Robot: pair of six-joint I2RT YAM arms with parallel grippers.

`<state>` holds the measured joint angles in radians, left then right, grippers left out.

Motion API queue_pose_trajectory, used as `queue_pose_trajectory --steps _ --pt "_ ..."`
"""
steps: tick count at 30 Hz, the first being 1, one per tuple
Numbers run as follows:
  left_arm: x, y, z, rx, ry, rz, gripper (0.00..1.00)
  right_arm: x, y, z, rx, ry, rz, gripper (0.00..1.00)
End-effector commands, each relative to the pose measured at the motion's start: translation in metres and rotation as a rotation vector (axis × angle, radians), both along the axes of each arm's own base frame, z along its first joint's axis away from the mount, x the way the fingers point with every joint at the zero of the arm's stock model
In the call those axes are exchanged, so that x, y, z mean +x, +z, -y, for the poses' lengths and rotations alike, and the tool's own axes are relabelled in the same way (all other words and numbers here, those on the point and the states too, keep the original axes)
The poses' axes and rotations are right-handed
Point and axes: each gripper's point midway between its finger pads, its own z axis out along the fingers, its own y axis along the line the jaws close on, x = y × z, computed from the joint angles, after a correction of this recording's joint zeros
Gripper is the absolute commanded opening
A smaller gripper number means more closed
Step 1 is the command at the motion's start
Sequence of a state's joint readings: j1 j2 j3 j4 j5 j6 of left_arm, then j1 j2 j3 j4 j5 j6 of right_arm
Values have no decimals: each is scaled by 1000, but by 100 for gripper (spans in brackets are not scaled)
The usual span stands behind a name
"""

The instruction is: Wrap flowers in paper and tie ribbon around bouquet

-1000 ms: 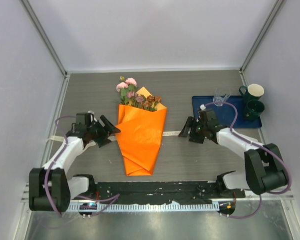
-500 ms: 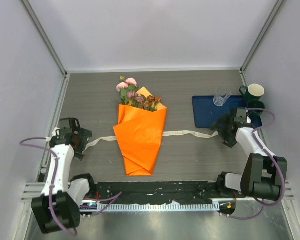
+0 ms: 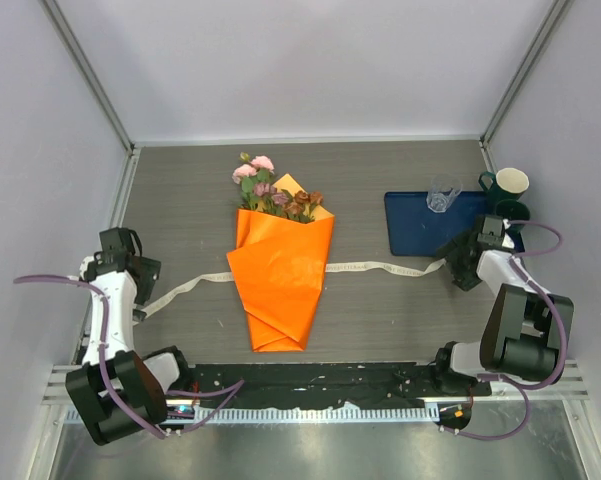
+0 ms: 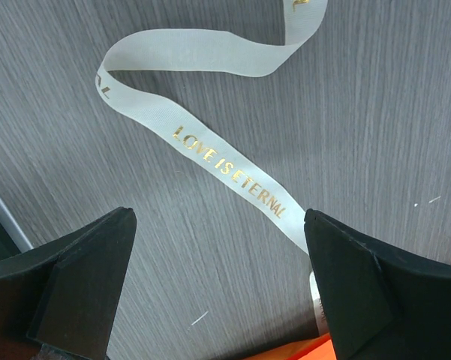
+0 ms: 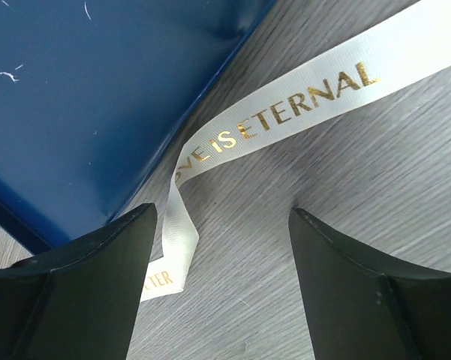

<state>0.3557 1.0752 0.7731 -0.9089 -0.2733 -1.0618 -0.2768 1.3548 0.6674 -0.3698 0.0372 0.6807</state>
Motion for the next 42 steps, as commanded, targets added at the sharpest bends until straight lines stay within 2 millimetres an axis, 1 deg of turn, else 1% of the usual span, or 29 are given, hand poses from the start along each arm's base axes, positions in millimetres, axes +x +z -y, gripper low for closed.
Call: queue_pose_trajectory --steps 1,3,4,5,6,7,9,10,12,16,17,18,21,22,24,25,28,30,33,34,37,42 --pt "-9 -1 -6 46 11 8 100 7 -3 -11 31 46 57 73" --pt "-12 -6 -4 41 9 -6 100 8 -1 -15 48 44 90 66" --pt "-13 -8 -5 44 13 -18 100 7 -4 -19 62 51 99 58" --pt "-15 -10 -6 45 14 -27 100 14 0 -22 66 67 136 52" --pt "-17 -13 -6 46 15 -43 100 14 0 -24 67 73 137 47" --pt "-18 -16 -5 40 13 -63 100 16 4 -25 64 87 151 35" --pt "-18 -17 -5 35 7 -78 100 18 10 -28 59 118 170 23" --pt "-17 -17 -5 32 7 -79 100 20 18 -28 47 123 199 11" --pt "-15 -20 -5 24 -4 -84 100 18 27 -30 44 131 214 0" --pt "-15 -24 -3 9 -10 -110 100 19 59 -41 17 181 270 0" --pt "-14 -24 -3 7 -8 -112 100 16 66 -44 9 190 280 0" --pt "-13 -27 -2 1 -14 -127 100 16 72 -51 4 215 292 0" --pt "-12 -33 1 -20 -12 -144 100 17 86 -60 -19 255 330 0" --pt "-9 -35 5 -45 -13 -136 100 18 91 -69 -28 285 341 0" --pt "-7 -43 12 -89 -1 -152 100 18 92 -75 -38 309 346 0" --pt "-5 -45 16 -110 -3 -155 100 17 91 -81 -38 332 343 0" --pt "2 -46 19 -139 33 -153 100 15 86 -89 -21 363 337 0" --pt "10 -45 22 -149 60 -122 100 13 83 -91 -14 373 330 0" --pt "15 -50 28 -184 103 -116 100 12 81 -94 -7 390 332 0" --pt "15 -56 28 -193 113 -138 100 12 82 -94 -8 393 340 0" --pt "22 -58 27 -199 147 -143 100 13 82 -97 -6 408 342 0" --pt "29 -68 24 -171 182 -141 100 14 85 -97 -11 414 349 0"
